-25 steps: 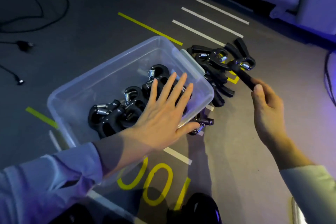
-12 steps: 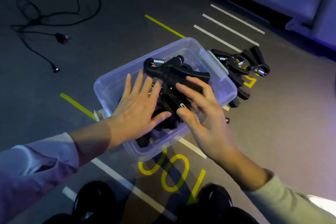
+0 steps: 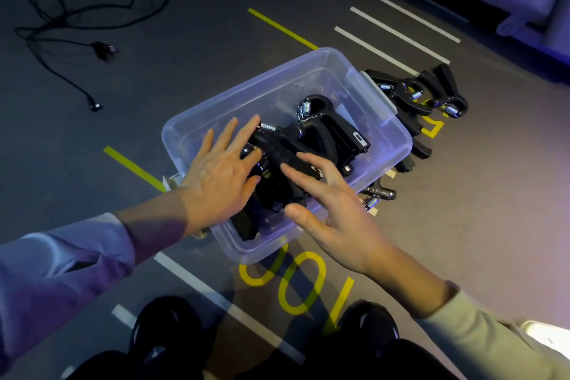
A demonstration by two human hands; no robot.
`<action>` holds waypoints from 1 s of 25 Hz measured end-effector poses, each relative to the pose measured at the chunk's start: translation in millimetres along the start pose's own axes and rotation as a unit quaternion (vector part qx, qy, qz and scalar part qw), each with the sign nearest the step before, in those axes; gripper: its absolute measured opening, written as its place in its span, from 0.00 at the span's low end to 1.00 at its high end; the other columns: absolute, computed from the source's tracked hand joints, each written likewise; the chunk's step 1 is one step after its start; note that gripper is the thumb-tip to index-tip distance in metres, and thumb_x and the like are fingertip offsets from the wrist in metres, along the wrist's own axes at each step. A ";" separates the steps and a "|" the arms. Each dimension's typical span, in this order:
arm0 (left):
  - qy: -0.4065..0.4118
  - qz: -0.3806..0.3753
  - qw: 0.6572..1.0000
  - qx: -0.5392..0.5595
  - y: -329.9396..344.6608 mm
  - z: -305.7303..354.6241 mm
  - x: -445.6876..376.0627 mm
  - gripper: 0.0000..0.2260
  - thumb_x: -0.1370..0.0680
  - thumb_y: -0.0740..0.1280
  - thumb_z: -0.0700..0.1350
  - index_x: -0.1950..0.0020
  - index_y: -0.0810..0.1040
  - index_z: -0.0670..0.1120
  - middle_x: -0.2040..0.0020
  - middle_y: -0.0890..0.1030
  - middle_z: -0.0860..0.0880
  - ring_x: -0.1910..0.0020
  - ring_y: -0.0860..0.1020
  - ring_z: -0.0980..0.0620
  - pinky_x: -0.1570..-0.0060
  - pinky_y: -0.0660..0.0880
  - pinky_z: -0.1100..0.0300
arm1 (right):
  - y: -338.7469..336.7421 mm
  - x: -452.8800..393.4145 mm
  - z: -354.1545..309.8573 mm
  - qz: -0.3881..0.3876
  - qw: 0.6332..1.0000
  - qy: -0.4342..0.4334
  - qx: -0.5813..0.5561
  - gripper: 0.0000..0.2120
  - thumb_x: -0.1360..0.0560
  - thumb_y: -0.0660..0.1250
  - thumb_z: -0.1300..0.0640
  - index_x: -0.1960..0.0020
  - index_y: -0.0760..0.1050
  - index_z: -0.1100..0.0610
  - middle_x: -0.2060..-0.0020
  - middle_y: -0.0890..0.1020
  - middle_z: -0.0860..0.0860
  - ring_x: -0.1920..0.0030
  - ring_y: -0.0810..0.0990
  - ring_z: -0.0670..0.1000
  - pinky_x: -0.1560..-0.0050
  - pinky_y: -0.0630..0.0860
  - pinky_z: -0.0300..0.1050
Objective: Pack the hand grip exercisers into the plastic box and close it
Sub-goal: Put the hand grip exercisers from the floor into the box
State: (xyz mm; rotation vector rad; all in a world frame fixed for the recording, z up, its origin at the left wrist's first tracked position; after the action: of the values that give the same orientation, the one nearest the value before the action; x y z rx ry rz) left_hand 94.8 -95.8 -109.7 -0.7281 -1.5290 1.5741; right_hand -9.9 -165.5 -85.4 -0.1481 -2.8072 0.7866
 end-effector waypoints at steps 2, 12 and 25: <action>0.015 -0.024 0.999 -0.017 6.5 2.0 -2.9 0.20 0.21 0.56 0.52 0.30 0.67 0.47 0.24 0.49 0.47 0.26 0.51 0.43 0.30 0.50 0.44 | 7.8 -0.4 -2.1 -0.068 0.994 0.013 0.082 0.28 0.24 0.58 0.38 0.27 0.62 0.45 0.26 0.53 0.43 0.30 0.58 0.39 0.35 0.55 0.26; 0.008 0.080 0.992 0.102 -30.6 -2.8 0.7 0.16 0.24 0.63 0.49 0.40 0.72 0.43 0.26 0.57 0.42 0.37 0.70 0.40 0.45 0.72 0.48 | -0.7 -24.2 -12.7 -0.087 0.972 -0.024 0.218 0.28 0.24 0.57 0.39 0.28 0.64 0.50 0.28 0.62 0.51 0.32 0.67 0.52 0.34 0.63 0.43; -0.006 -0.050 0.999 0.012 7.7 -2.4 2.2 0.38 0.33 0.34 0.72 0.26 0.36 0.57 0.24 0.39 0.48 0.26 0.38 0.44 0.33 0.33 0.45 | -4.7 -39.4 51.8 -0.247 0.878 0.146 0.384 0.38 0.31 0.38 0.28 0.24 0.49 0.42 0.23 0.40 0.50 0.23 0.42 0.53 0.25 0.43 0.54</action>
State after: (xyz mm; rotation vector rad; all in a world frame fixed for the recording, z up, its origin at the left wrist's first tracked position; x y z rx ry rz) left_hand 94.5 -92.2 -117.2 -0.6206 -1.5290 1.5218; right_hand 15.7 -201.6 -133.4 0.5132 -1.9225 1.4890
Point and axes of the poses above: each hand's wrist, its own x-axis away from the middle knuckle, its own y-axis out of the palm, z = x × y, the point moved 10 cm from there along -x, towards the middle knuckle
